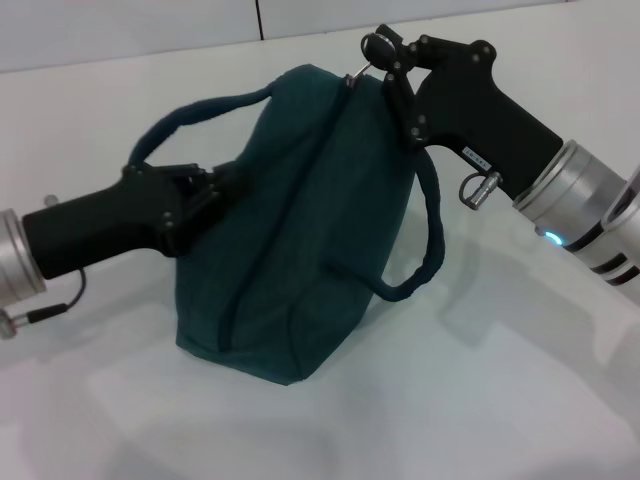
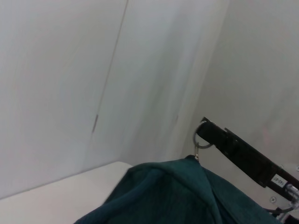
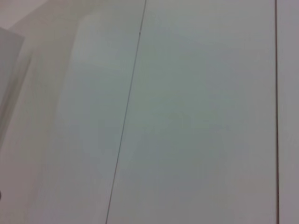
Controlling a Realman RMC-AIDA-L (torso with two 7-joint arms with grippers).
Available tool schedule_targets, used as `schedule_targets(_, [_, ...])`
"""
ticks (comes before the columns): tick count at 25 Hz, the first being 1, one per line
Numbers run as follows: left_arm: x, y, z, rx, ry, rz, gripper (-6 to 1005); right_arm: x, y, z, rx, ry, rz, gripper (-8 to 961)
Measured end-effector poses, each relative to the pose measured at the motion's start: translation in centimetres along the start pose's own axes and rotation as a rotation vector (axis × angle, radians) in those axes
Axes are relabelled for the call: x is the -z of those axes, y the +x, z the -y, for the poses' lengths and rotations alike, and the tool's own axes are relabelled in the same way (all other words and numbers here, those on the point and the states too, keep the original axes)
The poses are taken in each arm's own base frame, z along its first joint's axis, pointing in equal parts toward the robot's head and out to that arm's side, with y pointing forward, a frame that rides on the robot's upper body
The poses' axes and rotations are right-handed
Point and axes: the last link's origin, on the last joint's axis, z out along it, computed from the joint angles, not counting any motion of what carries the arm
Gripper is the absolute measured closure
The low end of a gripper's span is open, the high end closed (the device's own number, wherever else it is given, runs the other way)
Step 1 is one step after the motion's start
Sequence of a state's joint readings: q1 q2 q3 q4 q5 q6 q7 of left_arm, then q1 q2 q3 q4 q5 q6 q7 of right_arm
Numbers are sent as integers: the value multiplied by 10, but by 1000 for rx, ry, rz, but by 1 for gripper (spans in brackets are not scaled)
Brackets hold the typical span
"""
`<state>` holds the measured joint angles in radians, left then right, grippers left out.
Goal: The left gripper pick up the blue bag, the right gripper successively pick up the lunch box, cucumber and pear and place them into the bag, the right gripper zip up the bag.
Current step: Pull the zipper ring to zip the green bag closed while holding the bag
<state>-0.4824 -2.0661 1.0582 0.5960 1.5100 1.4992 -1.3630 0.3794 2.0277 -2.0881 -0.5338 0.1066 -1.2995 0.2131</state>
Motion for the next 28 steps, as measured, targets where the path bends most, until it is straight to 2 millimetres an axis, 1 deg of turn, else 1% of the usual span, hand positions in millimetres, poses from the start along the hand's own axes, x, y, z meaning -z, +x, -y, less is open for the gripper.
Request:
schedule_targets(2, [4,2,3,-4,10,-2,905,0,0,1,-13,6,-2,910])
schedule_targets(8, [19,10,13,-13,65,-28,917,5,5,8,-168,21,-28,886])
schedule_targets(13, [29,13,19,-18,103,-43,919,13,12,15,-243,54,-60,865])
schedule_targets(20, [31,14,24,-20,131,-42,921,20,18,20,-278,71,-95,836])
schedule_targets(28, [24,16,24,-23,112,-22,925,21,19,22,-285,61,-107,803])
